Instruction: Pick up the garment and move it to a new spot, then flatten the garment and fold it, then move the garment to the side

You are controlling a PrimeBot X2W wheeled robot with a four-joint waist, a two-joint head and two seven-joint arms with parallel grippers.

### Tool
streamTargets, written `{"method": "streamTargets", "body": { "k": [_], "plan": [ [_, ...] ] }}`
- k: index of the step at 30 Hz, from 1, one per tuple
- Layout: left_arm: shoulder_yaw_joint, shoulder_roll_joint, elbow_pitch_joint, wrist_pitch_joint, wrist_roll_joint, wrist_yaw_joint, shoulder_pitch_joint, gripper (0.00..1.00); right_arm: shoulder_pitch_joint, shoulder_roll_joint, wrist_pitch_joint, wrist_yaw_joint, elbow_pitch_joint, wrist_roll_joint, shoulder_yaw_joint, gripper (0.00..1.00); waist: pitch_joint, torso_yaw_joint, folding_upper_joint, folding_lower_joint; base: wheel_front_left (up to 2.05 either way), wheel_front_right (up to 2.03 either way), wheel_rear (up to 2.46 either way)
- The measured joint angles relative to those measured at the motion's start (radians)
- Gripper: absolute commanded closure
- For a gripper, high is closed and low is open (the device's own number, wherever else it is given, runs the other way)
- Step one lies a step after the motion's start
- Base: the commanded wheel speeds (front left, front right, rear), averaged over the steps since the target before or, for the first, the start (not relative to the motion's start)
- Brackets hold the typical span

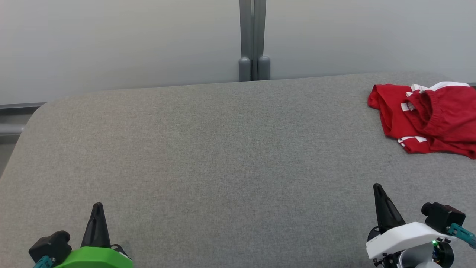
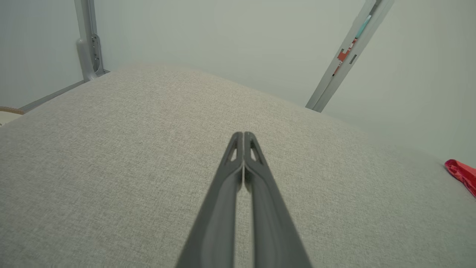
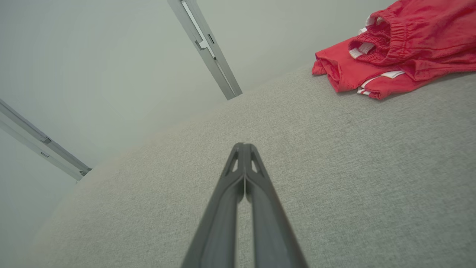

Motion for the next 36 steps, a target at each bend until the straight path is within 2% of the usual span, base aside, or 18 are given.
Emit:
{"method": "streamTargets", "body": {
  "k": [17,36],
  "plan": [
    [0.014,-0.005,-0.004,0.065,-0.27,-0.018,-0.025,1.0,-0.029,0.004,0.056,0.0,0.011,0.253,-0.028,1.0,0.006,-0.001,0.0,0.0,0.0,0.0,0.0],
    [0.028,-0.012,-0.007,0.125,-0.514,-0.034,-0.055,1.0,-0.064,0.007,0.109,-0.001,0.022,0.485,-0.055,1.0,0.013,-0.002,0.0,0.0,0.0,0.0,0.0]
  ]
}}
